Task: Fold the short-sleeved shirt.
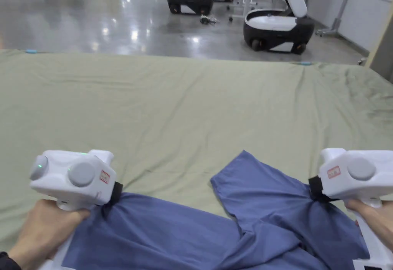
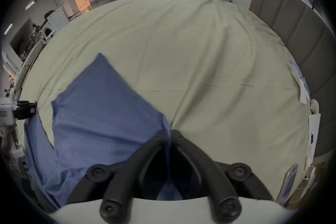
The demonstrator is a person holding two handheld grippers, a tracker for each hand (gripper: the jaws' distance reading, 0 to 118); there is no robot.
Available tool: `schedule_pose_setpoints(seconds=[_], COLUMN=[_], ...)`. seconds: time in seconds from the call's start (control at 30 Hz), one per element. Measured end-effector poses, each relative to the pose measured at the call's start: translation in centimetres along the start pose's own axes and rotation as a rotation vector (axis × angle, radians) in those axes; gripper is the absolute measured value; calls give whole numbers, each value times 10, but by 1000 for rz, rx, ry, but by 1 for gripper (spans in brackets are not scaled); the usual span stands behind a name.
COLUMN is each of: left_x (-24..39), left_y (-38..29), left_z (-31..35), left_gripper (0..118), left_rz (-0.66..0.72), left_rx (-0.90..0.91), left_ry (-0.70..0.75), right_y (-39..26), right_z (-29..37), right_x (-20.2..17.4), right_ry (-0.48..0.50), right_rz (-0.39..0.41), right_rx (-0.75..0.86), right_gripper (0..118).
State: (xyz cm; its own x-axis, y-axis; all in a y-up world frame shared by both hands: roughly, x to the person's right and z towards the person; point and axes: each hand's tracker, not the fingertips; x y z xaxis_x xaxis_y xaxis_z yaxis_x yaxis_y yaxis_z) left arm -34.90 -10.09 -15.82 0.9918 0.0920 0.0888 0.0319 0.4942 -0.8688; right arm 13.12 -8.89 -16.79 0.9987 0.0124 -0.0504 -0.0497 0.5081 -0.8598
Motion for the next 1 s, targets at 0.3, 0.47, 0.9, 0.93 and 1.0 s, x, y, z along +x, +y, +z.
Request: schedule_pose_setpoints(seconds=[0.3,0.47,0.9,0.93,1.0], left_x=[-37,-50,-67,-69,-73], left_y=[-25,-17,110,121,140], left_z=[206,319,434,431,425], left_gripper=[8,8,7,7,8], left_rz=[0,3,13,13,38], left_rx=[481,735,939,932,944], left_ry=[-87,-95,132,136,144], right_y=[-8,26,187,199,217], right_z=[188,295,395,394,393], right_x=[6,9,1,-1,-10], right_ry=[60,47,-45,-55,-75], right_rz=[-17,-52,-60,-61,-58], right_rx=[464,702,919,927,937], right_gripper=[3,3,3,3,3])
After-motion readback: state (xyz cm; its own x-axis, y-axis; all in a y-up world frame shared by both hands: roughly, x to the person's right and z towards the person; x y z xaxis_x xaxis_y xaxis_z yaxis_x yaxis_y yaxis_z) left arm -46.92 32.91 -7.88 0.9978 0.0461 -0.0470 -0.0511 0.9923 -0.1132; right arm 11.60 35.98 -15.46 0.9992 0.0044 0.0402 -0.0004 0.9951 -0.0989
